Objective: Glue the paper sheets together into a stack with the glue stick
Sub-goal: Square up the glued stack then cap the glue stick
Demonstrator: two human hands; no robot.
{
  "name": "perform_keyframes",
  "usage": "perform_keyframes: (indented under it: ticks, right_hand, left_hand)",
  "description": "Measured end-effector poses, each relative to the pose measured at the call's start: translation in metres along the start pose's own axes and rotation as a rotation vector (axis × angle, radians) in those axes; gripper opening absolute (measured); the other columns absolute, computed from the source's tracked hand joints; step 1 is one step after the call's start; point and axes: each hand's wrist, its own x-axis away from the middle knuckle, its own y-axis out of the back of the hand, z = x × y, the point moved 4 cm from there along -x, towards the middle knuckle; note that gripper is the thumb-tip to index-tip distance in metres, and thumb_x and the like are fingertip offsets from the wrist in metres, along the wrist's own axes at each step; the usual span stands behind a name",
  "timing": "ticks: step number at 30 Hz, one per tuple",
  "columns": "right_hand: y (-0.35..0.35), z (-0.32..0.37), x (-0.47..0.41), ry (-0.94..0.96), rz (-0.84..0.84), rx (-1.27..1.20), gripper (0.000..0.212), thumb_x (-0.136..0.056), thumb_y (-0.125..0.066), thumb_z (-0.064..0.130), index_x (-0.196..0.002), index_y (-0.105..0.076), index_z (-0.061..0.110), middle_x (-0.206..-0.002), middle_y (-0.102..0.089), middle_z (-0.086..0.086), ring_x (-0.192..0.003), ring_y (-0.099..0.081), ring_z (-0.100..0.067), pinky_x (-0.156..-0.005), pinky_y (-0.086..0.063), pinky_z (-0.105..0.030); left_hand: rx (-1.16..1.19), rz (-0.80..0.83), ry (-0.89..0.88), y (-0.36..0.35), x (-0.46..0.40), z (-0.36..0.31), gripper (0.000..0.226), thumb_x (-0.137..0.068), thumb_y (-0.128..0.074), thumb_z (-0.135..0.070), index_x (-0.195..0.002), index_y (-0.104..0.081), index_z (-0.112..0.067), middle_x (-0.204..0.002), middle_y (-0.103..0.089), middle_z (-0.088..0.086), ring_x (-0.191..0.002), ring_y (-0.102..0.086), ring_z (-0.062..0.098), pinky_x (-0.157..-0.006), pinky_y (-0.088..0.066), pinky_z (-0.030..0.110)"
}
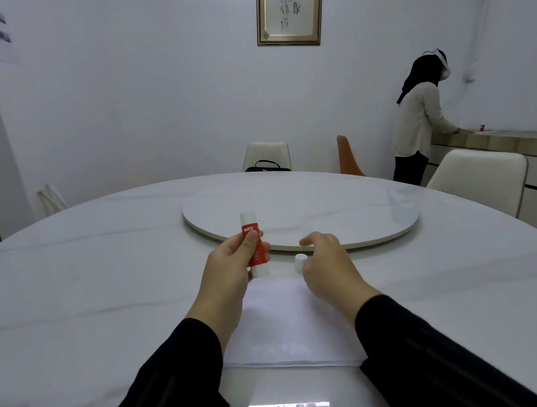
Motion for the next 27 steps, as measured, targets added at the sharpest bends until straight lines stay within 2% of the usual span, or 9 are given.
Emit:
perform_keyframes:
  ticks: [3, 6, 10, 12, 14, 16, 18, 22, 27]
  right_hand:
    - [-0.017, -0.008, -0.018, 0.126, 0.148, 0.208, 0.044, -0.096, -0.042, 0.005, -0.140, -0.042, 0.011, -0.144, -0.041, -0.008, -0.133, -0.036, -0.025, -0.105, -0.031, -0.028]
    - [-0.034, -0.017, -0.026, 0.187, 0.126, 0.303, 0.038, -0.094, -0.046, 0.005, -0.132, -0.053, 0.010, -0.134, -0.050, -0.009, -0.125, -0.042, -0.026, -0.099, -0.036, -0.025]
    - [-0.035, -0.026, -0.033, 0.154, 0.026, 0.298, 0.035, -0.090, -0.048, -0.003, -0.117, -0.064, 0.012, -0.120, -0.056, -0.010, -0.109, -0.053, -0.023, -0.085, -0.040, -0.018]
    - [-0.022, -0.026, -0.033, 0.112, -0.069, 0.127, 0.032, -0.091, -0.048, -0.002, -0.114, -0.064, 0.013, -0.108, -0.060, -0.006, -0.096, -0.057, -0.014, -0.070, -0.037, -0.007]
    - [0.003, -0.019, -0.029, 0.036, -0.261, -0.237, 0.024, -0.090, -0.055, 0.005, -0.112, -0.062, 0.015, -0.096, -0.060, 0.002, -0.088, -0.060, -0.009, -0.062, -0.039, -0.001]
    - [0.027, -0.005, -0.025, 0.035, -0.332, -0.675, 0.017, -0.086, -0.066, 0.012, -0.102, -0.064, 0.018, -0.093, -0.066, 0.006, -0.090, -0.066, -0.013, -0.072, -0.049, -0.008]
    - [0.037, 0.014, -0.018, 0.088, -0.216, -0.981, 0.013, -0.084, -0.070, 0.013, -0.092, -0.069, 0.023, -0.089, -0.074, 0.005, -0.088, -0.071, -0.012, -0.073, -0.056, -0.018]
    - [0.035, 0.034, -0.004, 0.182, -0.037, -0.875, 0.016, -0.083, -0.070, 0.013, -0.087, -0.073, 0.029, -0.087, -0.076, 0.012, -0.089, -0.069, -0.003, -0.074, -0.055, -0.013]
    - [0.027, 0.034, 0.000, 0.126, 0.046, -0.832, 0.009, -0.081, -0.073, 0.020, -0.088, -0.073, 0.026, -0.084, -0.074, 0.007, -0.083, -0.069, -0.005, -0.069, -0.054, -0.016]
  left_hand:
    - [0.103, 0.033, 0.068, -0.002, -0.001, 0.007, 0.024, -0.097, -0.044, -0.025, -0.099, -0.064, -0.011, -0.083, -0.065, 0.005, -0.066, -0.059, 0.017, -0.068, -0.046, 0.030]
    - [0.171, 0.077, 0.129, -0.004, -0.001, 0.012, 0.027, -0.098, -0.039, -0.018, -0.100, -0.062, -0.005, -0.082, -0.065, 0.006, -0.063, -0.053, 0.018, -0.064, -0.042, 0.028]
    - [0.217, 0.170, 0.135, -0.010, 0.000, 0.015, 0.021, -0.098, -0.038, -0.012, -0.102, -0.058, -0.010, -0.082, -0.067, 0.007, -0.062, -0.054, 0.018, -0.062, -0.042, 0.027]
    - [0.266, 0.185, 0.127, -0.012, 0.000, 0.016, 0.016, -0.098, -0.038, -0.011, -0.107, -0.051, -0.015, -0.079, -0.069, 0.007, -0.060, -0.054, 0.018, -0.059, -0.043, 0.026]
    - [0.291, 0.194, 0.116, -0.012, -0.002, 0.017, 0.015, -0.098, -0.039, -0.011, -0.106, -0.048, -0.019, -0.077, -0.071, 0.007, -0.058, -0.054, 0.018, -0.057, -0.043, 0.026]
    - [0.292, 0.205, 0.107, -0.013, -0.002, 0.019, 0.014, -0.098, -0.039, -0.012, -0.106, -0.049, -0.019, -0.076, -0.073, 0.008, -0.056, -0.055, 0.016, -0.057, -0.044, 0.025]
    - [0.264, 0.225, 0.104, -0.015, -0.001, 0.020, 0.014, -0.098, -0.040, -0.014, -0.107, -0.050, -0.015, -0.078, -0.074, 0.008, -0.055, -0.055, 0.014, -0.058, -0.046, 0.024]
    - [0.223, 0.286, 0.103, -0.019, 0.002, 0.025, 0.013, -0.097, -0.041, -0.017, -0.100, -0.053, -0.012, -0.082, -0.074, 0.009, -0.057, -0.057, 0.014, -0.061, -0.047, 0.024]
    - [0.305, 0.338, 0.111, -0.020, 0.003, 0.025, 0.012, -0.097, -0.041, -0.016, -0.097, -0.052, -0.011, -0.079, -0.070, 0.009, -0.057, -0.056, 0.015, -0.060, -0.046, 0.024]
